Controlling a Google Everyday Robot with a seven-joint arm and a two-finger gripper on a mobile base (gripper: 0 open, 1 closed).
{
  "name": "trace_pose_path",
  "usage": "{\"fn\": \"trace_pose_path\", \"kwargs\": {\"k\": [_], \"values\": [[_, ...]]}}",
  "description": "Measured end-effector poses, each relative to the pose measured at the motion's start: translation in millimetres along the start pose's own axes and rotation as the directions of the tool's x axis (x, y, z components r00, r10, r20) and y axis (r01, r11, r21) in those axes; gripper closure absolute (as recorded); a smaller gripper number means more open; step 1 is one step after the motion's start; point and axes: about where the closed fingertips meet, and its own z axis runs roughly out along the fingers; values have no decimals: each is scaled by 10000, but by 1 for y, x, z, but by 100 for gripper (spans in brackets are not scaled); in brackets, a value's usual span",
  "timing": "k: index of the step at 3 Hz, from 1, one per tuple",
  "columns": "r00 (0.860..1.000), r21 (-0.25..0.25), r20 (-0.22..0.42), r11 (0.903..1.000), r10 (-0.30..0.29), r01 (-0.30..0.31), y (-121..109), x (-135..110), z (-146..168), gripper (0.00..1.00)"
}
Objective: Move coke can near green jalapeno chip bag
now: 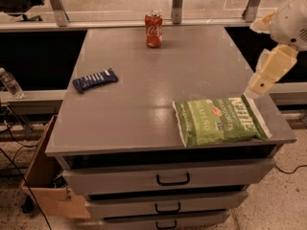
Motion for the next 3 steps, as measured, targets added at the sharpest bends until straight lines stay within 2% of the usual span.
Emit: {"fn": "trace_pose_path", "kwargs": {"k": [1, 2, 3], "values": [[9896, 503, 1381, 9976, 405, -478, -55, -16, 27, 0], [9562, 876, 2709, 9864, 1110, -1393, -101, -42, 65, 0], [8963, 1078, 4062, 9648, 1776, -2400, -145, -76, 98, 0]]}}
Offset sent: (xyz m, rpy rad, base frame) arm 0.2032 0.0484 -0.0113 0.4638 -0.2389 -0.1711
